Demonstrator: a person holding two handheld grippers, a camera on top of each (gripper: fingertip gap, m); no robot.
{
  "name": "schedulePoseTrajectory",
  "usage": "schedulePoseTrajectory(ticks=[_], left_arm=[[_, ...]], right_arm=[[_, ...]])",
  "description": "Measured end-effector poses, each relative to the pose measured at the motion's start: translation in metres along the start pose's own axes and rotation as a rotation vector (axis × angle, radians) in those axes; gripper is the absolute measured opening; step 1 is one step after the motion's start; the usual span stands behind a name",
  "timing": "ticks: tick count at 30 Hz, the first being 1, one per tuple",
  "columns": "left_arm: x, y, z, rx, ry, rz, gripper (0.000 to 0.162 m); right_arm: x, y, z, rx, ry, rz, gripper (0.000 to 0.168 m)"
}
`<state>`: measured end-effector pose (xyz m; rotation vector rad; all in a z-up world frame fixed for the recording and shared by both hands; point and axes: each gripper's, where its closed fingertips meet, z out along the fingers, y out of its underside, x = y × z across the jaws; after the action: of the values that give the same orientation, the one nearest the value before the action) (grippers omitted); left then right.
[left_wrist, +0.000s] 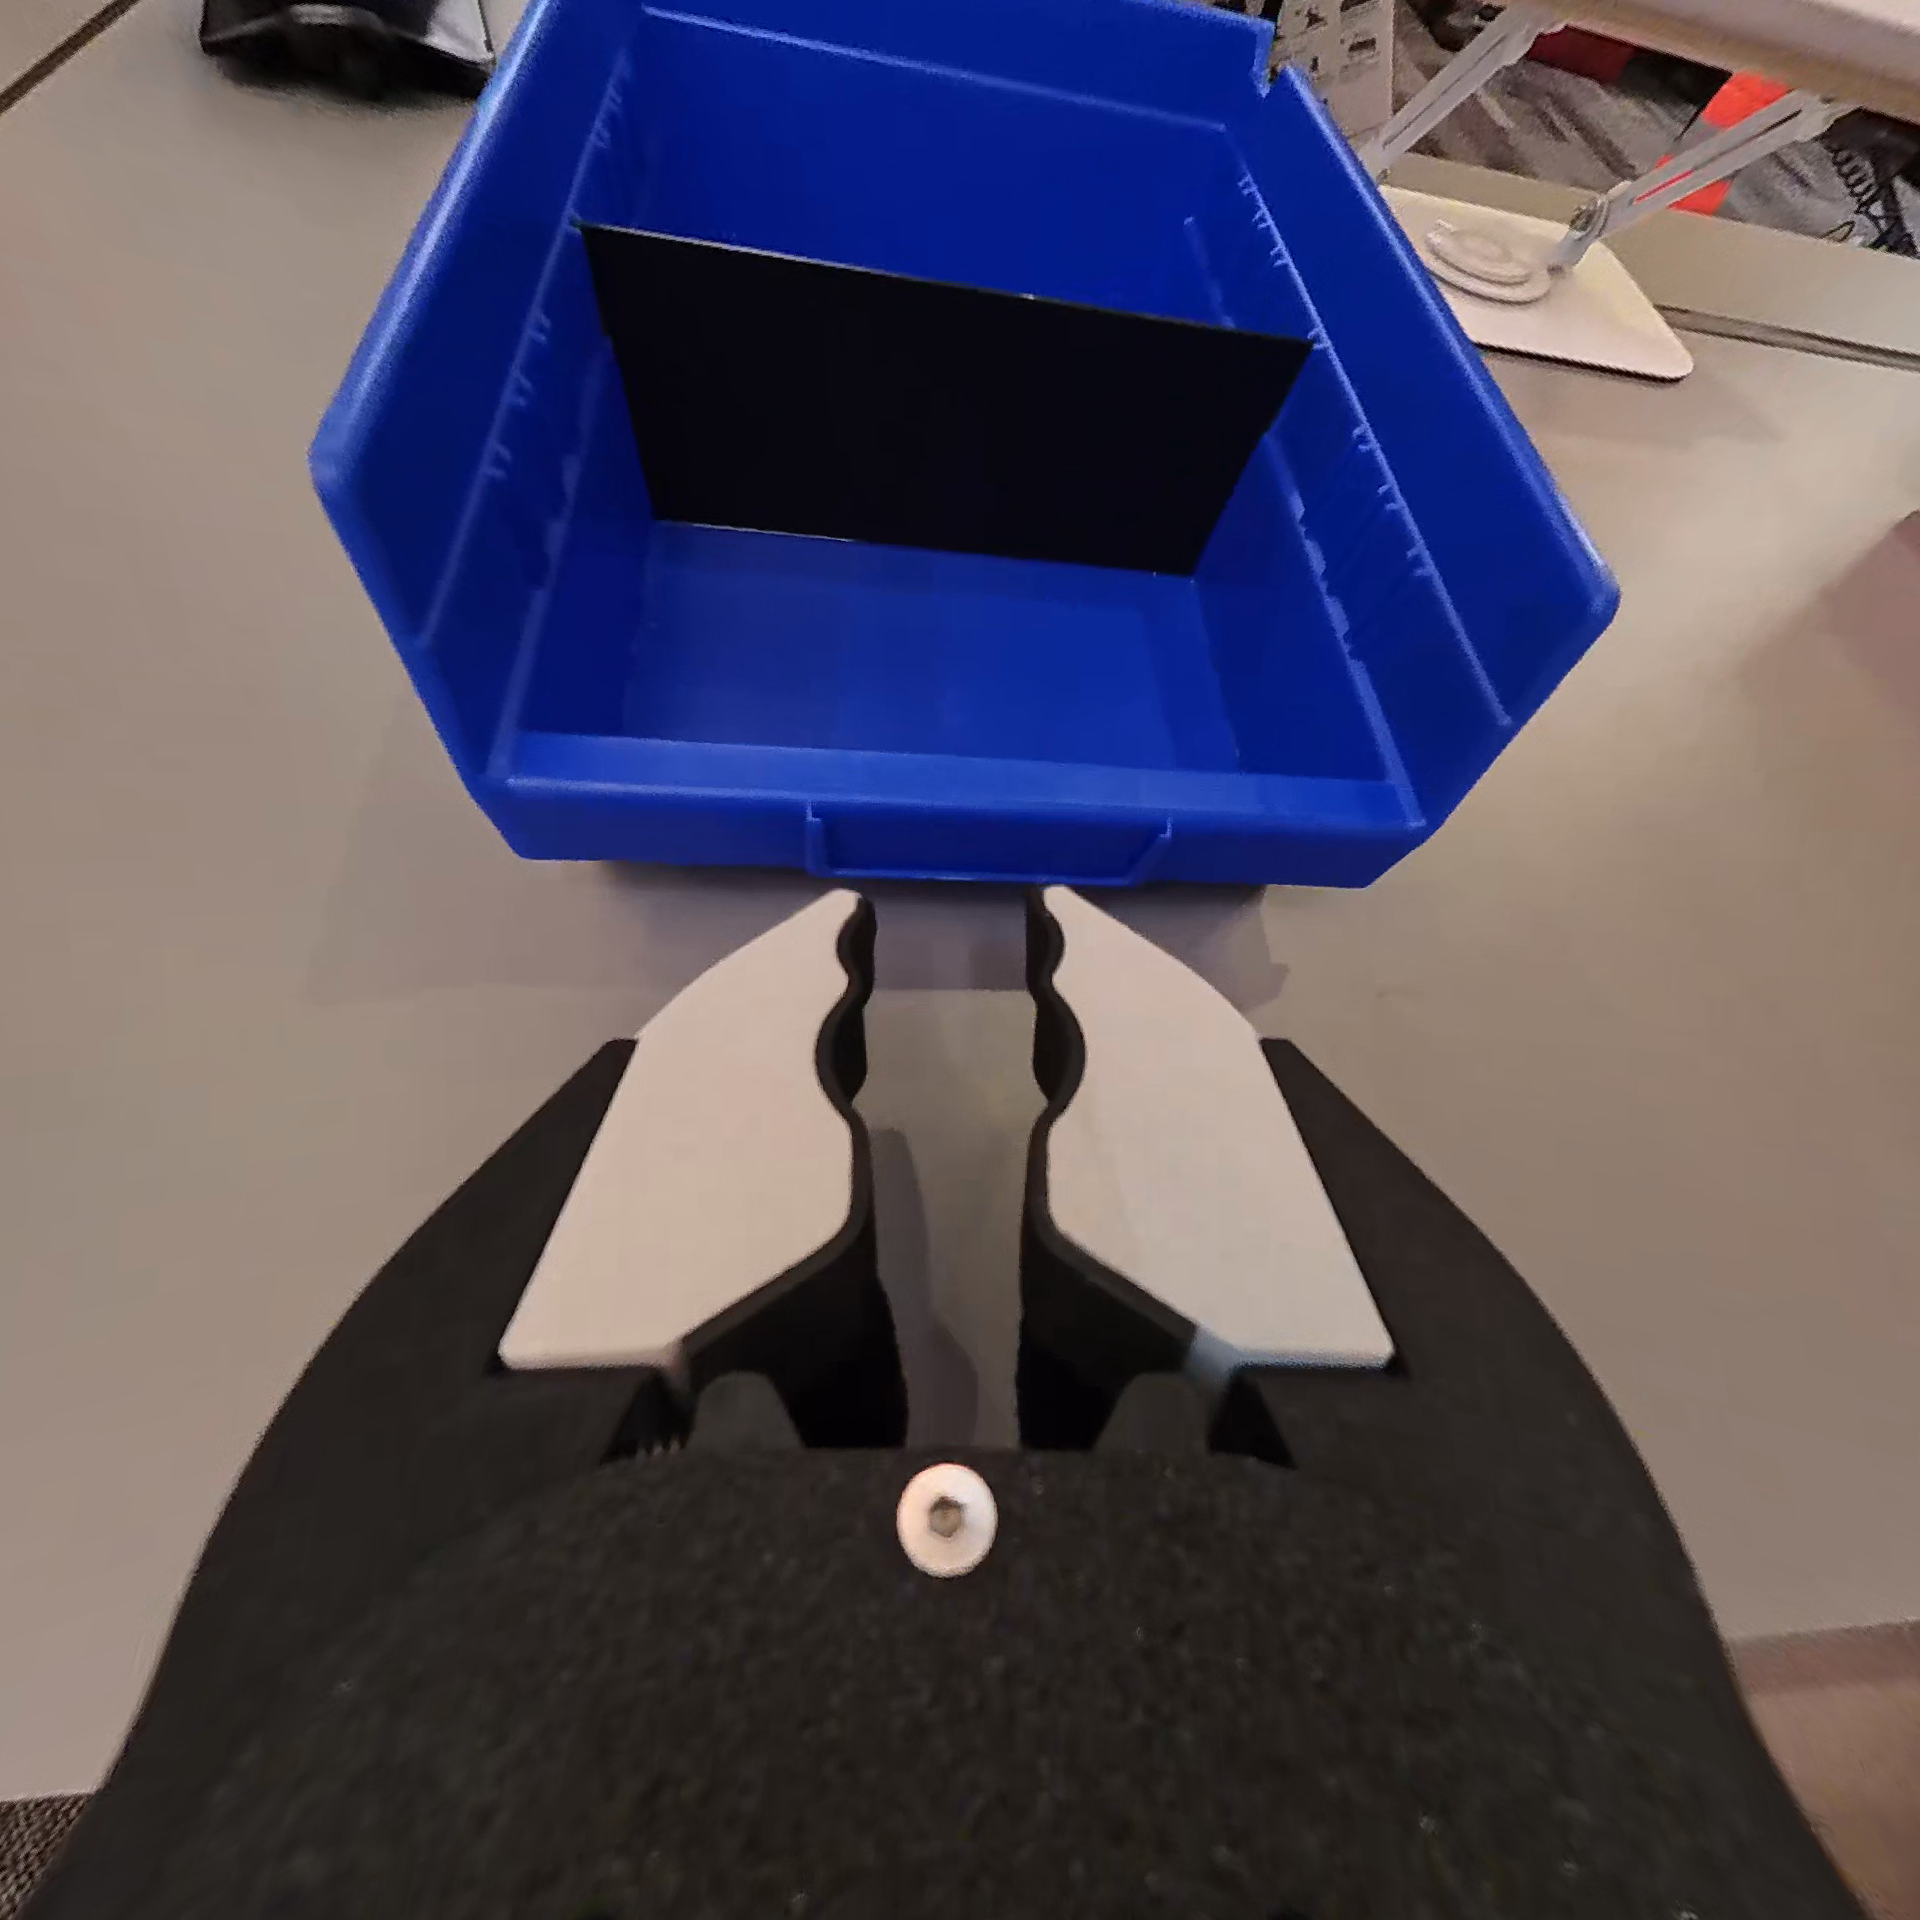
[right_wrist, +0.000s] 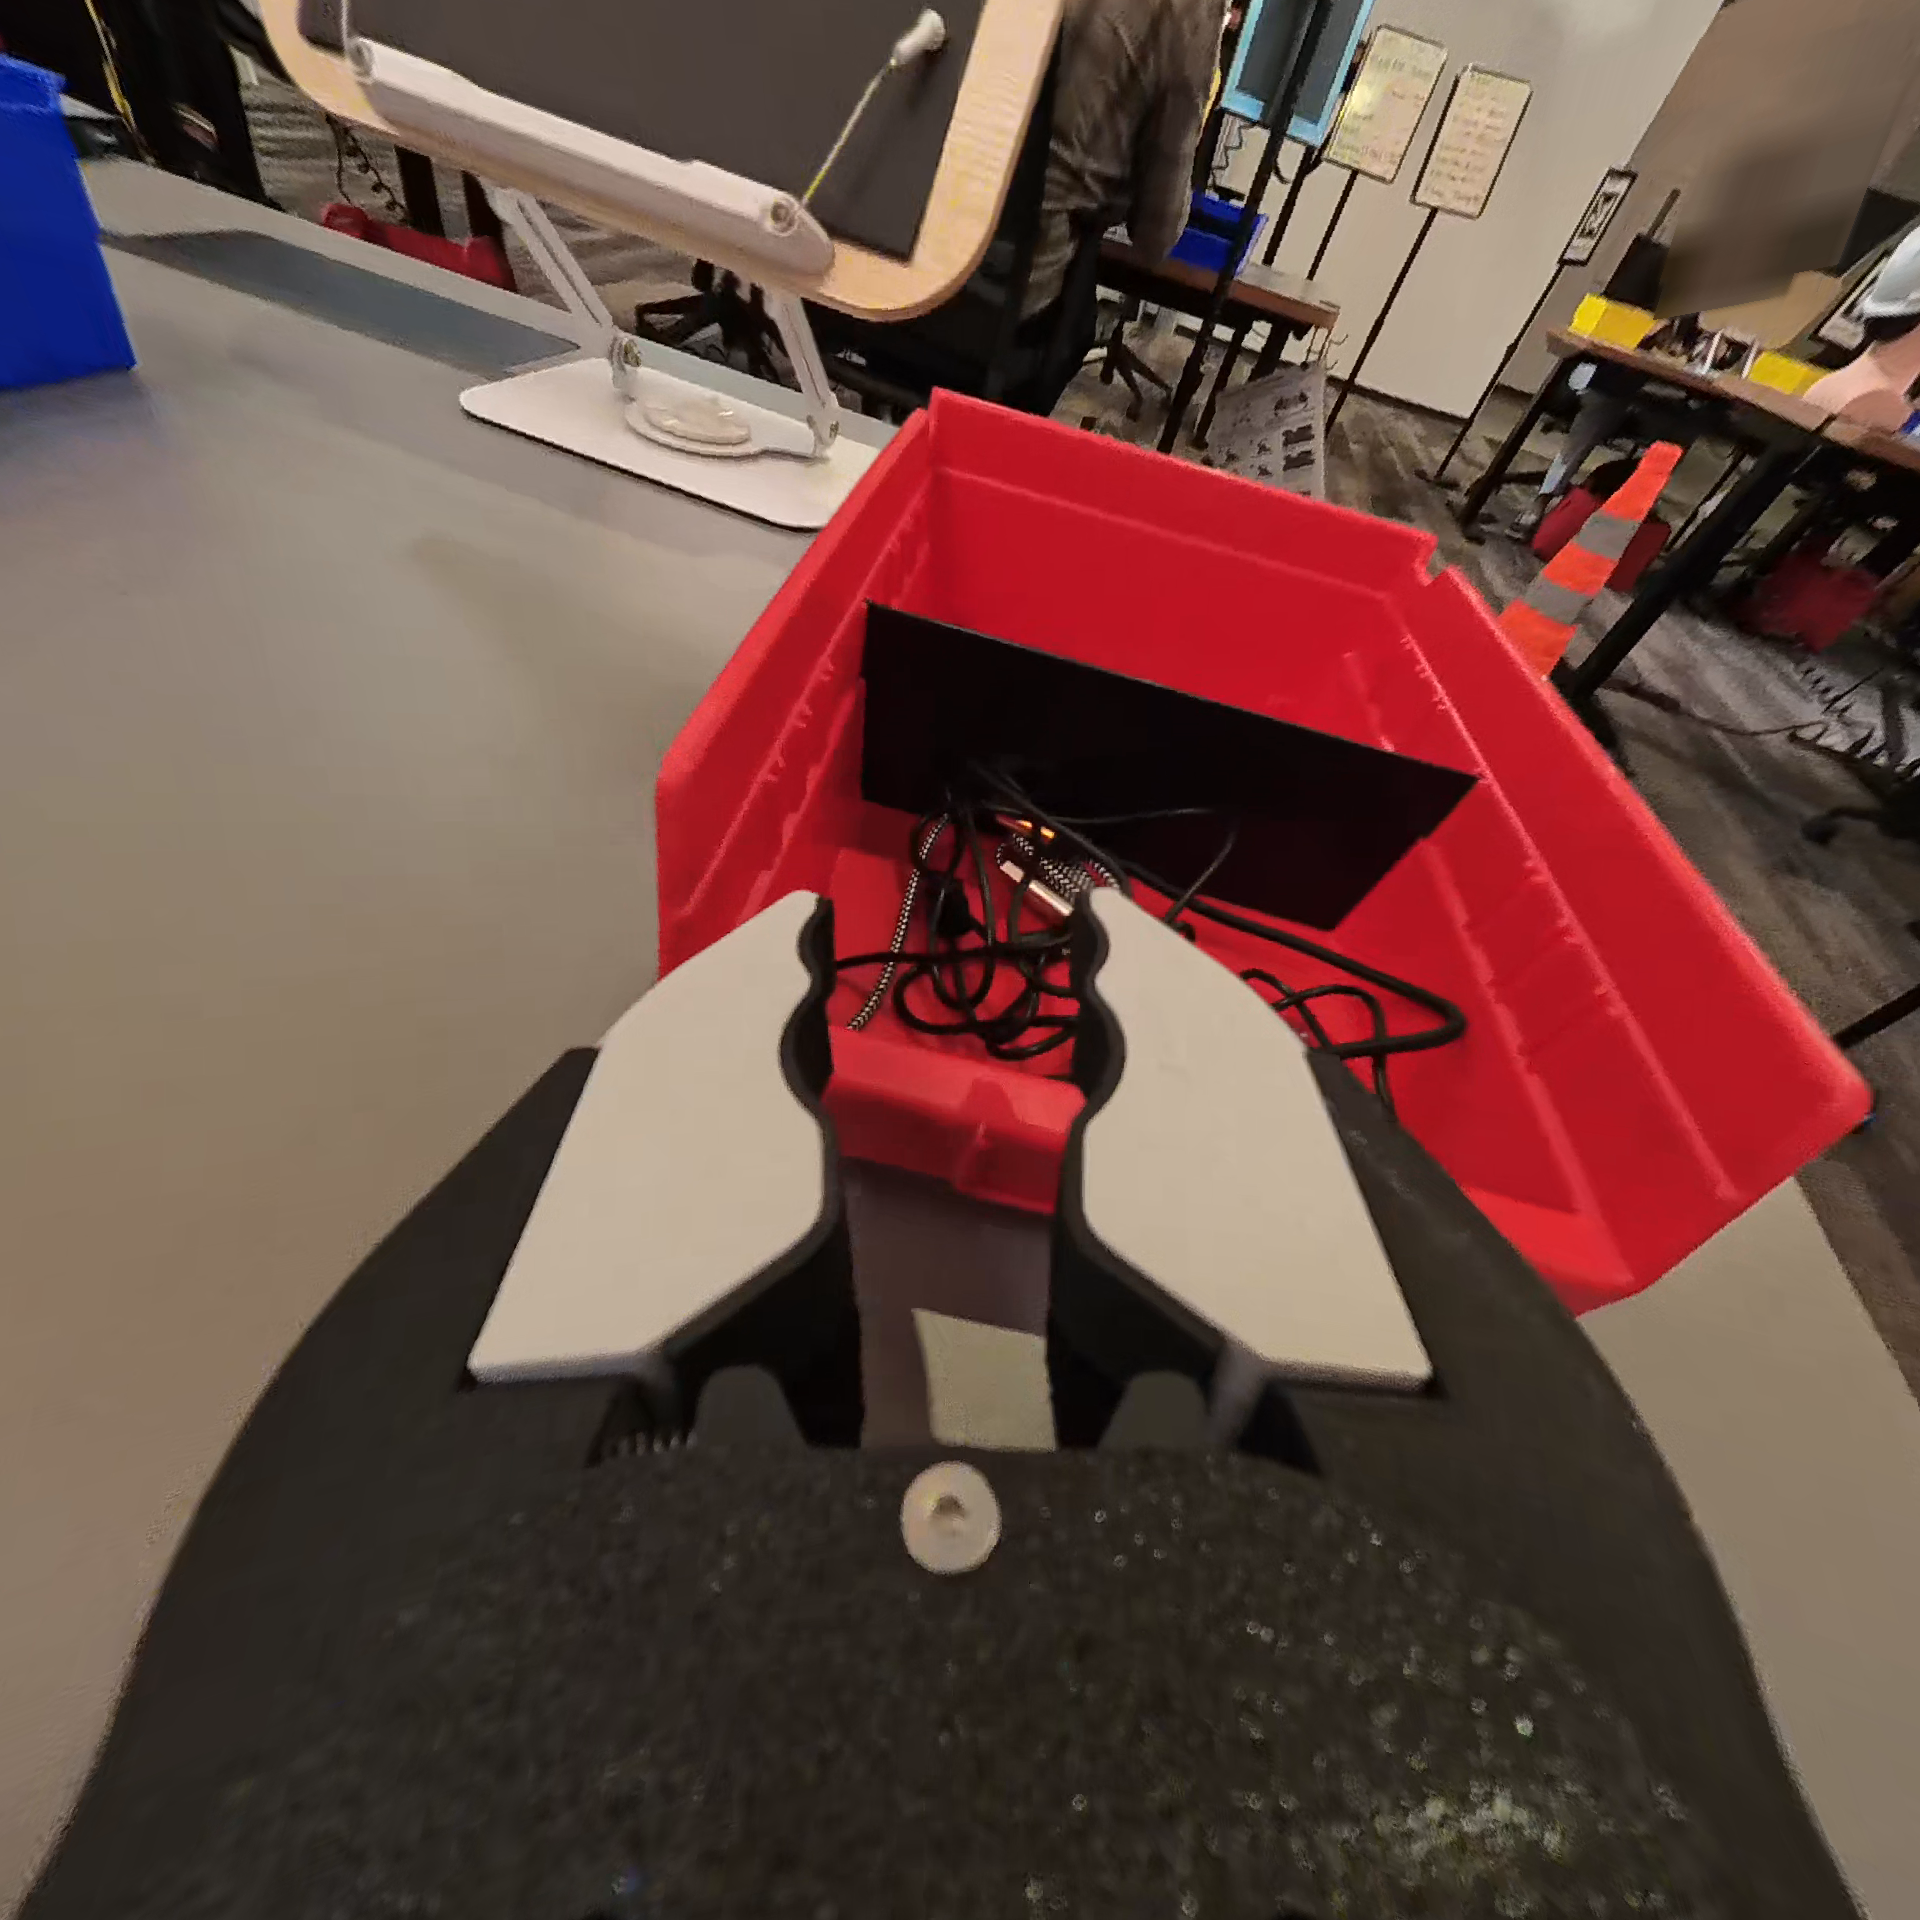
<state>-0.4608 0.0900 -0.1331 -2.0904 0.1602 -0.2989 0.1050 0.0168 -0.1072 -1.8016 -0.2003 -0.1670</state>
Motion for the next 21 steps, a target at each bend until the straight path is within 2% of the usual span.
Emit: schedulePoseTrajectory(ticks=[16,19,21], left_arm=[[0.015,0.008,0.005,-0.045,0.079,-0.021,0.027],[0.018,0.010,0.006,-0.058,0.089,-0.016,0.027],[0.019,0.011,0.006,-0.063,0.091,-0.011,0.027]], right_arm=[[-0.001,0.003,-0.003,-0.007,-0.022,0.049,0.043],[-0.023,-0.003,-0.004,0.017,-0.151,0.080,0.048],[-0.048,-0.008,-0.004,0.033,-0.274,0.133,0.058]])
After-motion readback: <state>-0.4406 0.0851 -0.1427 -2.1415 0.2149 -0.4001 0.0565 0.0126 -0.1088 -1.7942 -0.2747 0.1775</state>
